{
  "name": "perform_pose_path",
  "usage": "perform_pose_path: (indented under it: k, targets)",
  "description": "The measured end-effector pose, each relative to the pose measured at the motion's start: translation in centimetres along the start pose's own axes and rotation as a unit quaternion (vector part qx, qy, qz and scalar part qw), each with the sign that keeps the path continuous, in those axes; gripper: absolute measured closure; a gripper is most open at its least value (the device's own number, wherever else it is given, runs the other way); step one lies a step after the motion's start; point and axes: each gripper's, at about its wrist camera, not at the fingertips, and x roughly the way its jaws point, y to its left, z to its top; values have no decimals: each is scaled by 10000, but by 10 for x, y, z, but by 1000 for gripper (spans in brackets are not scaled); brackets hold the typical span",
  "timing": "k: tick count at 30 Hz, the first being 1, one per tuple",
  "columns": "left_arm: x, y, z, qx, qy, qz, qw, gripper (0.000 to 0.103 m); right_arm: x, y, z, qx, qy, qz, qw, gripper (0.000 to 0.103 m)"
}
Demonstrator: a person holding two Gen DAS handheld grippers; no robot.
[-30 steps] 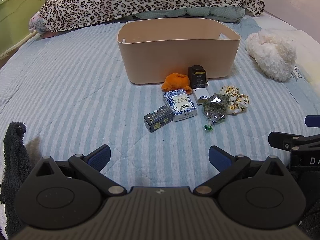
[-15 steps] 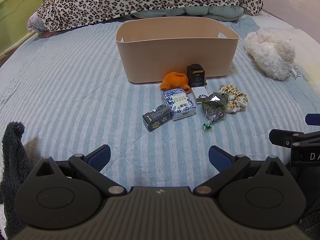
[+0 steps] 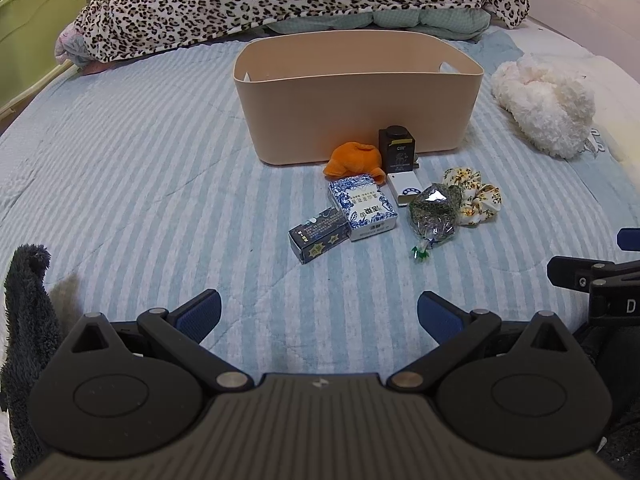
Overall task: Organize objects
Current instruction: 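Move both tools toward the items in front of the beige basket, then grasp the dark blue box with left tool while right tool grasps the floral scrunchie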
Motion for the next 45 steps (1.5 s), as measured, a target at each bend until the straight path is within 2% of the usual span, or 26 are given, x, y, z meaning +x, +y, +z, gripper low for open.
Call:
perform_pose_path:
  k: [19, 31, 41, 45]
  targets:
    - [7, 3, 2, 6, 51, 63, 10000, 0, 4, 2, 0, -70, 1, 20, 10000, 0]
    - [25, 6, 9, 67, 122, 144, 9998, 0, 17, -9, 5, -12, -40, -121, 9999, 0]
    - [69, 12, 18, 392, 225, 343, 9984, 0, 46, -21, 14, 35, -56, -59, 10000, 0]
    - [89, 20, 20, 389, 331, 334, 9981, 0, 65, -25, 19, 38, -37, -54, 10000, 6]
